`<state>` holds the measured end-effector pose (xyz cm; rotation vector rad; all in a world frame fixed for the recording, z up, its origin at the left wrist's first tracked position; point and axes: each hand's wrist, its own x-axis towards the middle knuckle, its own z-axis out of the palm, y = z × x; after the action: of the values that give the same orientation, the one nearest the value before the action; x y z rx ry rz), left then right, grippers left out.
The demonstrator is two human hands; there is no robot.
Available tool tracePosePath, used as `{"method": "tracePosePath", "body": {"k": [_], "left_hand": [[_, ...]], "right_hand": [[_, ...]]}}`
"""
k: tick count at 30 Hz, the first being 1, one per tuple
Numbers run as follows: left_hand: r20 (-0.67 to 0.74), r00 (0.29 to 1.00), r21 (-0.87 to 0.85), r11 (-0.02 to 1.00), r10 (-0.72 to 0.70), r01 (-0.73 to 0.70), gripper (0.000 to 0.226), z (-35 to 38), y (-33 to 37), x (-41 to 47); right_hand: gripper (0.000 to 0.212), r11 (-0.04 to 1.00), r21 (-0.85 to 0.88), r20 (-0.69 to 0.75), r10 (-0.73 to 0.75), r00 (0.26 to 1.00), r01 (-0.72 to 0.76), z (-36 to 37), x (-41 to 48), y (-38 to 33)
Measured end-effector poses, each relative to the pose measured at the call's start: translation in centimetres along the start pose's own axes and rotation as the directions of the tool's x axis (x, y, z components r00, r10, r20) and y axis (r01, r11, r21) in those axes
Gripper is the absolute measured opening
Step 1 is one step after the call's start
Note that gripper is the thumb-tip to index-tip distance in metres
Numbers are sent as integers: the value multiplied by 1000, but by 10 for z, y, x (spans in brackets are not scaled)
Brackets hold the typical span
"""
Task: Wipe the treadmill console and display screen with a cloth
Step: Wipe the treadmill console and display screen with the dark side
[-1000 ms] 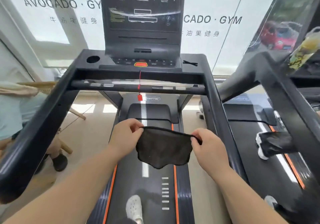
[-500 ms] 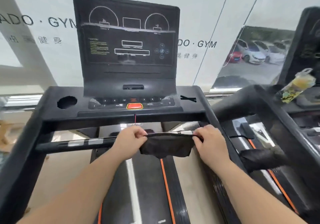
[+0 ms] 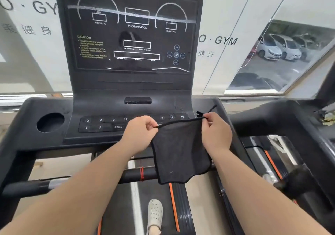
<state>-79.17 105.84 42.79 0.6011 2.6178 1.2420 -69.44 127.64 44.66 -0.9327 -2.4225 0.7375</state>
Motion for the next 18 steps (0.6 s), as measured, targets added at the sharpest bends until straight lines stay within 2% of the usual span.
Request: {"method": "tracePosePath", "body": {"k": [3, 7, 10, 12, 14, 16, 18], "left_hand": [[-11, 1000, 24, 1000, -1, 1, 29, 4, -3, 24], [-24, 1000, 62, 998, -16, 18, 13, 10, -6, 45], [-19, 999, 111, 993, -27, 29, 15, 15, -11, 58], [-23, 999, 156, 987, -25, 28, 17, 18, -13, 65], [-25, 1000, 196, 980, -16, 20, 12, 20, -15, 68], [-41, 999, 236, 972, 0, 9, 5, 18, -20, 68], [-77, 996, 288, 958, 35, -11, 7, 12, -28, 68]], "right_hand": [[21, 999, 35, 30, 8, 1000, -9, 21, 27, -3], [27, 998, 58, 78, -8, 997, 4, 52, 55, -4], [48, 993, 100, 161, -71, 984, 55, 75, 68, -3], [73, 990, 5, 249, -140, 958, 143, 92, 69, -2], [91, 956, -199, 340, -138, 930, 215, 109, 65, -1], [98, 923, -308, 383, -102, 918, 231, 120, 60, -1], [102, 913, -337, 399, -84, 913, 231, 125, 61, -4]]}}
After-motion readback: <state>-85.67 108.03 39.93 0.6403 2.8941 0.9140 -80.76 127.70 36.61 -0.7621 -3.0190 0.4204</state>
